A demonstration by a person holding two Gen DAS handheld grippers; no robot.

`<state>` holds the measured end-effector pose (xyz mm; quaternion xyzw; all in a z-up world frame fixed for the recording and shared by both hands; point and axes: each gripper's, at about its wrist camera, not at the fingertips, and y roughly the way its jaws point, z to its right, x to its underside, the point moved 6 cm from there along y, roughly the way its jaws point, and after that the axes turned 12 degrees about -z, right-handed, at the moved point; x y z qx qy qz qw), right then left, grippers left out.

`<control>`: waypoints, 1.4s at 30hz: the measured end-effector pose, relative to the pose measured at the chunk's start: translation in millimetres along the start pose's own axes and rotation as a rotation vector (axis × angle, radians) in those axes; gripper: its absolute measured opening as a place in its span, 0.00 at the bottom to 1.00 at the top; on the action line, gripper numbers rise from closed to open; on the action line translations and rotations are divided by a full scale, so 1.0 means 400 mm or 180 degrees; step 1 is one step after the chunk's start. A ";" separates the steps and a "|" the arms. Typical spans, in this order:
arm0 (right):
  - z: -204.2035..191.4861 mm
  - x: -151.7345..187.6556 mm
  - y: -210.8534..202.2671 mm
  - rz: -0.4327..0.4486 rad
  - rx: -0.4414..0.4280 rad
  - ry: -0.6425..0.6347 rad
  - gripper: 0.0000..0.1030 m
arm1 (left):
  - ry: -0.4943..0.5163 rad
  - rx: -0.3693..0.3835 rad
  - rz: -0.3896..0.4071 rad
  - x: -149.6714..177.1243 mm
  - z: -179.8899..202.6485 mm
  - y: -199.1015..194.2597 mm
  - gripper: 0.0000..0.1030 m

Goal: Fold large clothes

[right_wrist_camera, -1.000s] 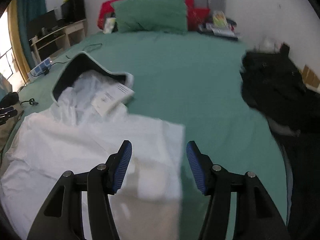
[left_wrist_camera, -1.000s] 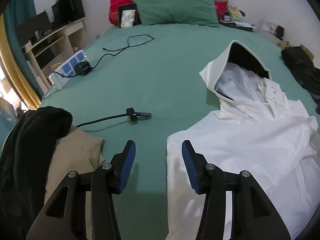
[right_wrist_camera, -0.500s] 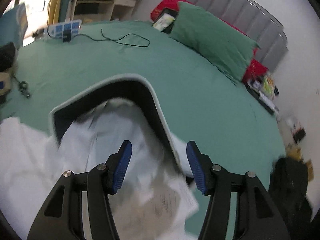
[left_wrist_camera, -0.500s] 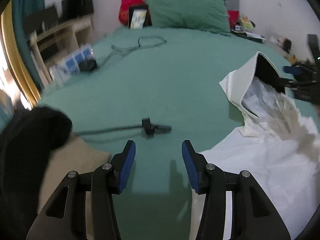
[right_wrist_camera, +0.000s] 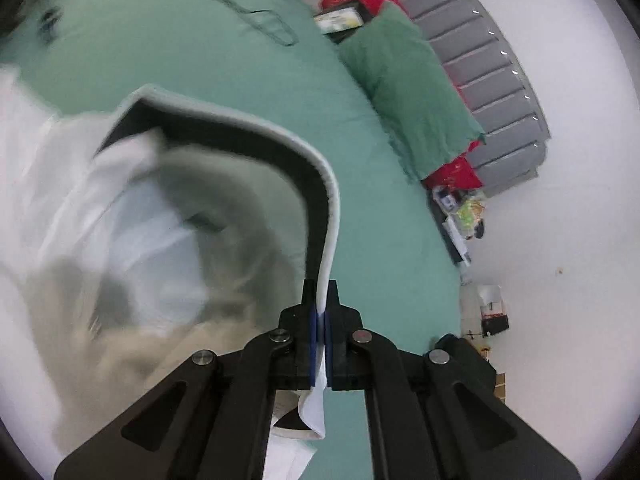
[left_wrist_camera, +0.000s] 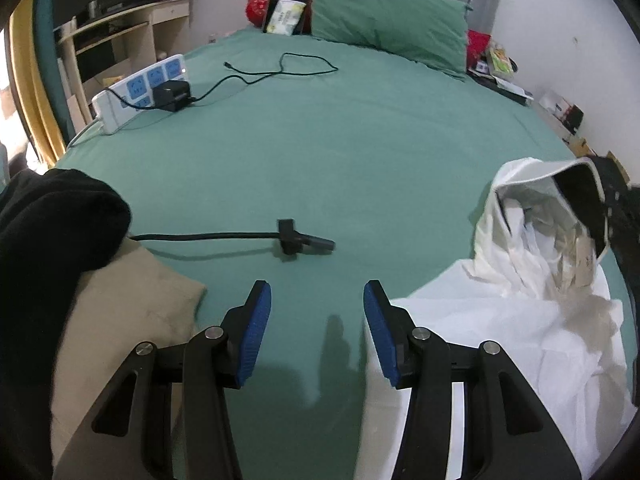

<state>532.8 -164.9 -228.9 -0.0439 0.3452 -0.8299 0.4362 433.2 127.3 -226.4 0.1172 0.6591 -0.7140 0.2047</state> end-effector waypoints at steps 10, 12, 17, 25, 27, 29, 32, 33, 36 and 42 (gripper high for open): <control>-0.098 0.065 0.041 -0.0136 -0.1475 0.0625 0.37 | 0.0152 -0.0009 0.0002 0.012 0.036 0.004 0.50; -0.073 0.066 0.037 -0.0181 -0.1725 0.0658 0.54 | 0.0145 -0.0023 0.0009 0.008 0.031 0.005 0.50; 0.055 0.068 -0.025 0.0024 -0.2085 0.0865 0.69 | 0.0075 -0.0065 0.0136 -0.009 0.006 -0.011 0.50; 0.229 -0.069 -0.008 0.0341 -0.2087 0.1359 0.82 | -0.0091 -0.0099 0.0248 -0.032 -0.038 -0.026 0.50; 0.223 -0.109 0.039 0.0197 -0.2164 0.1382 0.84 | -0.0099 -0.0104 0.0230 -0.033 -0.045 -0.022 0.50; 0.188 -0.144 0.097 0.0016 -0.2415 0.1329 0.87 | -0.0072 -0.0128 0.0209 -0.034 -0.048 -0.016 0.50; 0.101 -0.177 0.154 -0.0169 -0.2834 0.1080 0.90 | -0.0038 -0.0153 0.0164 -0.033 -0.051 -0.004 0.50; 0.065 -0.187 0.163 -0.0215 -0.2971 0.0910 0.91 | -0.0034 -0.0155 0.0146 -0.032 -0.052 0.000 0.50; -0.023 -0.187 0.176 -0.0356 -0.3200 0.0393 0.93 | -0.0012 -0.0165 0.0087 -0.027 -0.052 0.012 0.50; -0.151 -0.151 0.171 -0.0503 -0.3105 -0.0374 1.00 | 0.0030 -0.0156 0.0019 -0.017 -0.048 0.026 0.50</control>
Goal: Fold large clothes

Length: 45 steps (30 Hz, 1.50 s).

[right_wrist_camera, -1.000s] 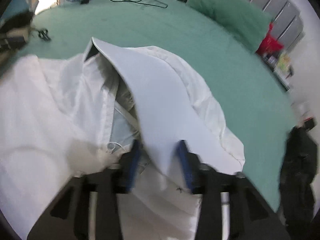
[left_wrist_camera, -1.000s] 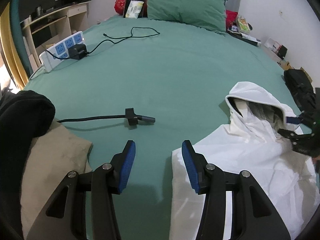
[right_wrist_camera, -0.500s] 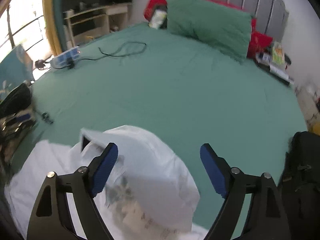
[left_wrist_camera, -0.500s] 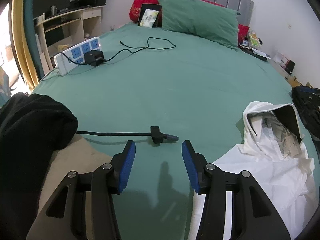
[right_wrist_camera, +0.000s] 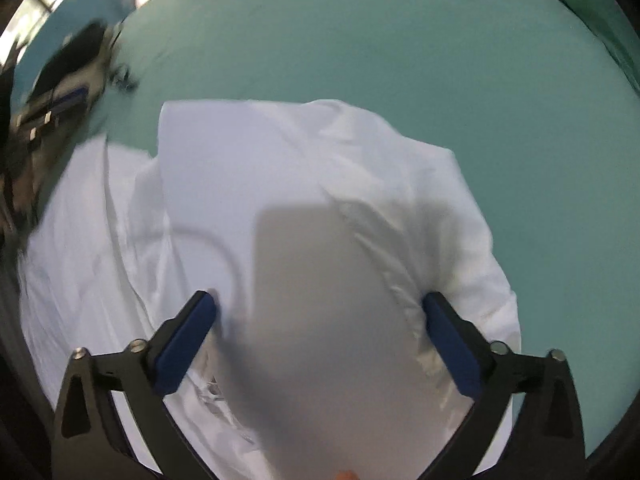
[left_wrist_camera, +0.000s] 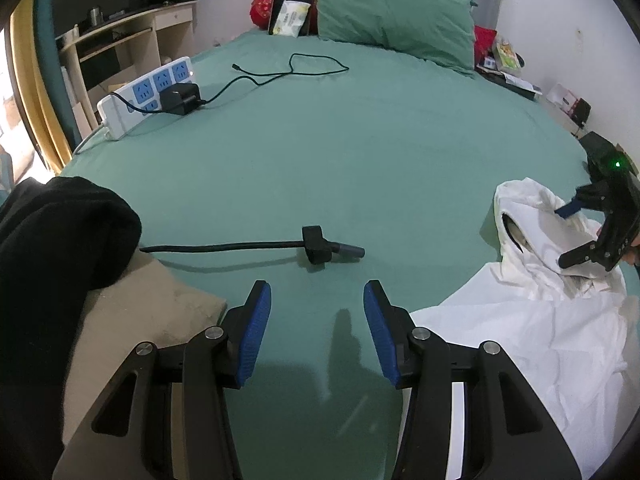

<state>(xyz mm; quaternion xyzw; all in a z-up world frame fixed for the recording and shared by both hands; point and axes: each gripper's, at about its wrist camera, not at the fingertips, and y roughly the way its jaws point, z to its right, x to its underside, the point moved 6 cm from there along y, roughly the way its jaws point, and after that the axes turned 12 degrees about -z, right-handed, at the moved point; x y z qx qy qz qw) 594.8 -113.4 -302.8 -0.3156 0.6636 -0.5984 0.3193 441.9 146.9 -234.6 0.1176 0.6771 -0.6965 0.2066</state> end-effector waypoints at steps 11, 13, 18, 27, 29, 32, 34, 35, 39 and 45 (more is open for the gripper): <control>-0.154 -0.019 -0.025 -0.0221 0.0514 -0.0696 0.32 | 0.0073 0.0032 -0.0131 0.015 0.019 0.017 0.50; -0.221 -0.003 -0.028 -0.0208 0.0890 -0.0958 0.24 | 0.0089 0.0053 -0.0109 0.015 0.026 0.008 0.50; -0.330 0.030 -0.055 0.0138 0.2399 -0.1237 0.23 | 0.0100 0.0118 -0.0046 0.014 0.037 -0.015 0.50; -0.551 0.206 0.046 0.0652 0.3852 -0.1051 0.28 | 0.0177 0.0263 0.0143 0.018 0.084 -0.072 0.50; -0.568 0.243 0.054 0.0794 0.3863 -0.0941 0.37 | 0.0197 0.0306 0.0170 0.020 0.099 -0.082 0.50; -0.617 0.277 0.060 0.0914 0.3606 -0.0677 0.45 | 0.0212 0.0462 0.0154 0.028 0.133 -0.089 0.50; -0.634 0.289 0.063 0.0945 0.3406 -0.0526 0.45 | 0.0283 0.0633 0.0124 0.038 0.175 -0.088 0.50; -0.637 0.298 0.062 0.0958 0.3343 -0.0458 0.45 | 0.0309 0.0677 0.0123 0.042 0.189 -0.088 0.50; -0.659 0.342 0.045 0.1073 0.2790 -0.0074 0.56 | 0.0394 0.0973 0.0150 0.056 0.267 -0.103 0.50; -0.639 0.414 -0.007 0.1335 0.2019 0.0561 0.57 | 0.0575 0.1240 0.0124 0.107 0.368 -0.129 0.50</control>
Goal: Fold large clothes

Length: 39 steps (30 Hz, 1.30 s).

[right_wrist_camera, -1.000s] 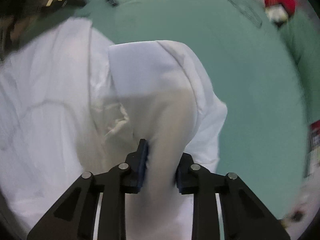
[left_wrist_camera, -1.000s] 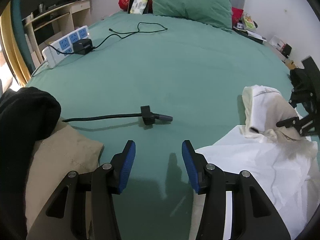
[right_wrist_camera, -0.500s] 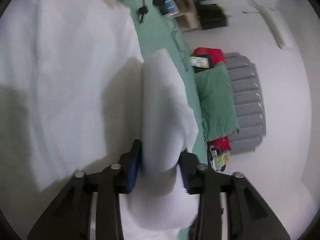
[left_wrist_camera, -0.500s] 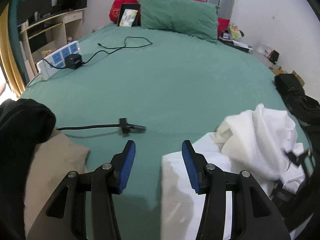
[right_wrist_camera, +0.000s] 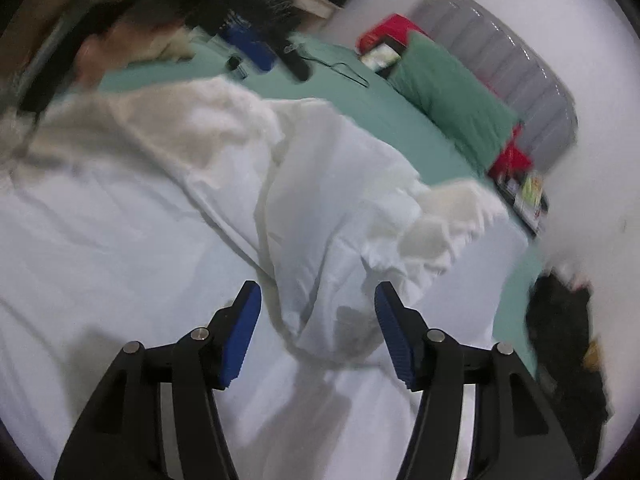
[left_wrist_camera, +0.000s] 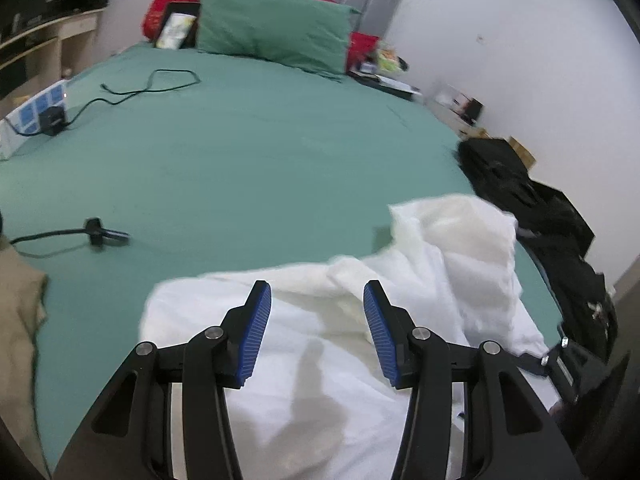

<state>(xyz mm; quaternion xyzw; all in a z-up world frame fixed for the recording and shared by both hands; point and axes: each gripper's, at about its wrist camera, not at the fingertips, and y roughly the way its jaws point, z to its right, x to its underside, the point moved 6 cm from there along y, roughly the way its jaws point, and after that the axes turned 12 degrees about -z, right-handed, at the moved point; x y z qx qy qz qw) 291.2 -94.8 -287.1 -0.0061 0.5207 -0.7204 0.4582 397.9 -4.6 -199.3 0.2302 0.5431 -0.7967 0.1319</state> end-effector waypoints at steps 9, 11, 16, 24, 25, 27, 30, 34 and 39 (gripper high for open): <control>0.316 -0.152 -0.047 0.0119 0.0170 0.1119 0.57 | 0.0083 0.0109 -0.0175 0.030 0.038 0.060 0.50; 0.374 -0.186 -0.043 0.0107 0.0212 0.1271 0.57 | 0.0099 0.0106 -0.0206 0.035 0.041 0.070 0.50; 0.488 -0.263 0.095 -0.0351 -0.0135 0.1532 0.57 | 0.0168 0.0069 -0.0227 0.040 0.048 0.078 0.50; 0.432 -0.192 0.302 -0.1360 -0.0669 0.1355 0.58 | 0.0246 0.0084 -0.0301 0.048 0.050 0.080 0.50; 0.422 -0.171 0.296 -0.1334 -0.0668 0.1332 0.58 | 0.0257 0.0091 -0.0304 0.050 0.051 0.076 0.50; 0.411 -0.127 0.279 -0.1330 -0.0663 0.1393 0.58 | 0.0240 0.0129 -0.0308 0.053 0.052 0.065 0.50; 0.400 -0.063 0.254 -0.1308 -0.0725 0.1511 0.58 | 0.0132 0.0271 -0.0316 0.063 0.059 0.041 0.50; 0.400 0.021 0.227 -0.1124 -0.0926 0.1857 0.57 | -0.0123 0.0483 -0.0336 0.094 0.100 0.011 0.50; 0.369 0.093 0.214 -0.0827 -0.1610 0.2506 0.12 | -0.0492 0.0723 -0.0443 0.152 0.164 0.006 0.54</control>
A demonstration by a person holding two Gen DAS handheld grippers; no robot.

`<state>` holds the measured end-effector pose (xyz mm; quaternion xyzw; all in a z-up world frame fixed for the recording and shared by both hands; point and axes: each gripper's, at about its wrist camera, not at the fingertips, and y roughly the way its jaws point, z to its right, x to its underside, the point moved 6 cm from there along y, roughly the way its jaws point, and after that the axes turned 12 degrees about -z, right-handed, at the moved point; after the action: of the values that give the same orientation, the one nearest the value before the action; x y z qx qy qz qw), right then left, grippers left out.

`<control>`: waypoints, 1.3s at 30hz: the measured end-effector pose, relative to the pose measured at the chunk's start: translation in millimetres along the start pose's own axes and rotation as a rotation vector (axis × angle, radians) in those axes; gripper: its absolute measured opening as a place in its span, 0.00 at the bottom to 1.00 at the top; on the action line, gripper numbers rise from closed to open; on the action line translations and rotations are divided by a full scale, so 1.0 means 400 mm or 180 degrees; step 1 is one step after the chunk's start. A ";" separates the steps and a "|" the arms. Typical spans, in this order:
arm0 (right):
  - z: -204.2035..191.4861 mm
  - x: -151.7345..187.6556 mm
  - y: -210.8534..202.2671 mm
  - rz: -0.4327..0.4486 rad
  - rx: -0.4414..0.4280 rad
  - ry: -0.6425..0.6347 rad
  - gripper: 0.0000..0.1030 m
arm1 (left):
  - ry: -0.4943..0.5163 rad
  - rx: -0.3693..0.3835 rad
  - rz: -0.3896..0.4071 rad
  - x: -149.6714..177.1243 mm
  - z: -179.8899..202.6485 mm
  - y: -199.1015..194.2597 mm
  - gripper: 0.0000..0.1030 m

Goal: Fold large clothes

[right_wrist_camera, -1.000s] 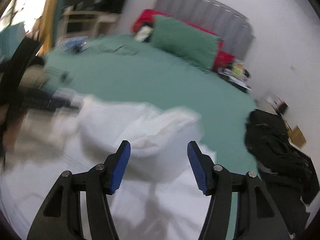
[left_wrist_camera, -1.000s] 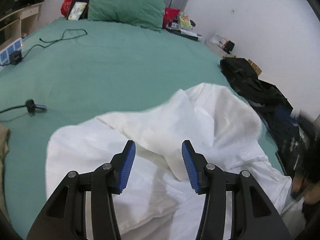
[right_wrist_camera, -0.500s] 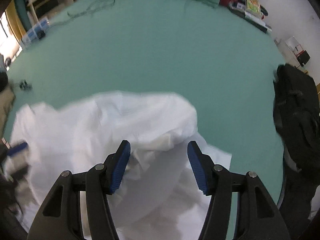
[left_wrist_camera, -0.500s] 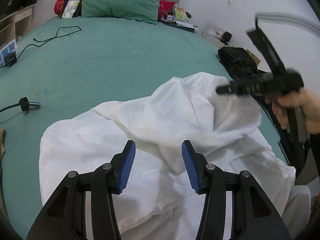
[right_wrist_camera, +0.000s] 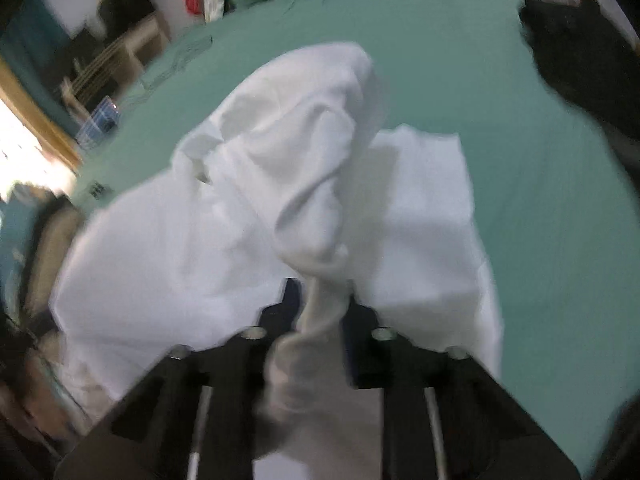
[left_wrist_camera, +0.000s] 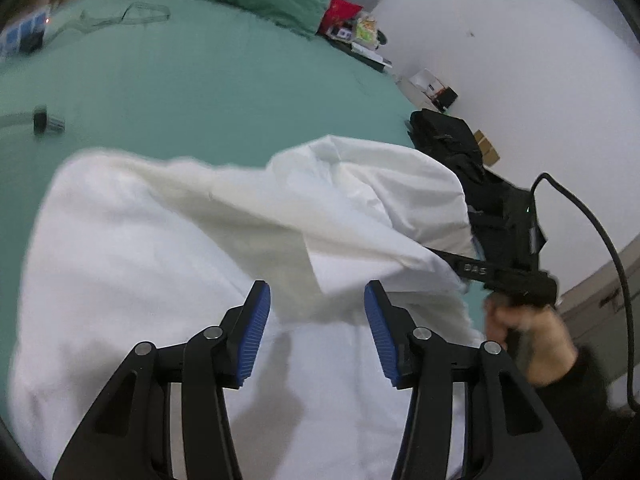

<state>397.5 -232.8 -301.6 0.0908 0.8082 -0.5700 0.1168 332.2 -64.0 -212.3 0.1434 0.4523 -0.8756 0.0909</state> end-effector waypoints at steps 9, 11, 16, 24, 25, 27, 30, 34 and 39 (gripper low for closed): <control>-0.097 0.032 -0.032 0.0843 -0.0939 0.0483 0.05 | -0.0407 0.0267 0.0068 0.014 0.054 -0.013 0.66; -0.124 0.027 -0.036 0.0975 -0.1049 0.0550 0.05 | -0.0447 0.0152 0.0015 0.006 0.048 0.006 0.68; -0.124 0.028 -0.034 0.1069 -0.1048 0.0678 0.05 | -0.0694 -0.0029 -0.0142 0.012 0.013 0.076 0.69; -0.079 0.099 -0.022 0.0908 -0.0772 0.0743 0.22 | -0.1154 0.0107 -0.0384 0.060 -0.038 0.117 0.69; -0.070 0.107 -0.022 0.0866 -0.0778 0.0773 0.31 | -0.1233 0.0118 -0.0410 0.071 -0.049 0.125 0.69; -0.052 0.126 -0.013 0.0745 -0.0880 0.0823 0.35 | -0.1225 0.0124 -0.0400 0.082 -0.054 0.131 0.68; -0.043 0.149 -0.001 0.0645 -0.1096 0.0742 0.34 | -0.1069 0.0106 -0.0377 0.091 -0.049 0.140 0.34; -0.054 0.139 -0.003 0.0691 -0.1408 0.0729 0.12 | -0.0865 0.0108 -0.0271 0.071 -0.019 0.119 0.15; -0.060 0.074 -0.047 0.0996 -0.2115 0.0874 0.12 | -0.0511 -0.0087 0.0286 -0.023 0.024 0.006 0.11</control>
<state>362.0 -216.1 -285.5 0.2455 0.9333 -0.2351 0.1161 340.0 -72.9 -205.6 0.0917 0.4486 -0.8730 0.1679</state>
